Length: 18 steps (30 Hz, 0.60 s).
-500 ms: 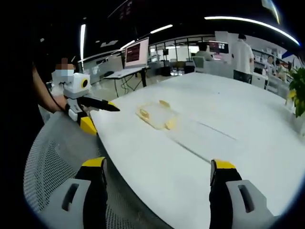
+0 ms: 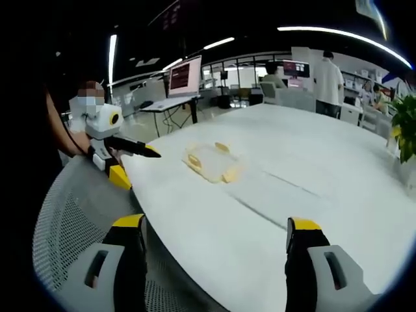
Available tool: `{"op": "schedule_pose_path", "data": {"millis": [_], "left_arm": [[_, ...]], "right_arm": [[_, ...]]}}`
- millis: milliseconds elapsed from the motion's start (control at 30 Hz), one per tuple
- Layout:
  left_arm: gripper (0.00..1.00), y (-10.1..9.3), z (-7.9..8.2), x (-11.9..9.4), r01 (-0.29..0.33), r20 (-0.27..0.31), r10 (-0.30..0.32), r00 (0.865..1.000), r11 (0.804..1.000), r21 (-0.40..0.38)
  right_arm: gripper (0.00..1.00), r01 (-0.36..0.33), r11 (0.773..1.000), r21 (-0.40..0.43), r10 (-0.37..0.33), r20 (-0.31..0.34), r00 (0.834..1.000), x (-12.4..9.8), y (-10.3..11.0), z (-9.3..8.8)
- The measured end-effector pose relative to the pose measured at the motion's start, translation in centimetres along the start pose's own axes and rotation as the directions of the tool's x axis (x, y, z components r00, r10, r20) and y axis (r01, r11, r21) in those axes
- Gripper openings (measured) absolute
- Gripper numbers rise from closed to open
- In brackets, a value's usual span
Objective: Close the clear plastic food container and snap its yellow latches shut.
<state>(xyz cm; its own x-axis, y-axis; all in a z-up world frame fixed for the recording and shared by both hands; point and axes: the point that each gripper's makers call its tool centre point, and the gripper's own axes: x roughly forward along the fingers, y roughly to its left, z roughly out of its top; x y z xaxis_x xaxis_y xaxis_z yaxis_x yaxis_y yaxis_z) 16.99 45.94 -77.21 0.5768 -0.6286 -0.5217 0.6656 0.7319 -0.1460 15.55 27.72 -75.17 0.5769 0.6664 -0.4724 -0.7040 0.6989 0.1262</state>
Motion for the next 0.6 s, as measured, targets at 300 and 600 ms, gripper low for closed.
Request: {"op": "schedule_pose_path", "data": {"millis": [300,600], "left_arm": [[0.8,0.2,0.4,-0.4,0.0,-0.002,0.0,1.0,1.0,0.001],[0.79,0.3,1.5,-0.6,-0.003,0.046,0.004,0.999,1.0,-0.014]], "right_arm": [[0.79,-0.028,0.993,-0.116,0.025,-0.025,0.999,0.0,0.7,0.7],[0.8,-0.001,0.997,-0.079,0.003,0.024,1.0,-0.4,0.2,2.2]]}}
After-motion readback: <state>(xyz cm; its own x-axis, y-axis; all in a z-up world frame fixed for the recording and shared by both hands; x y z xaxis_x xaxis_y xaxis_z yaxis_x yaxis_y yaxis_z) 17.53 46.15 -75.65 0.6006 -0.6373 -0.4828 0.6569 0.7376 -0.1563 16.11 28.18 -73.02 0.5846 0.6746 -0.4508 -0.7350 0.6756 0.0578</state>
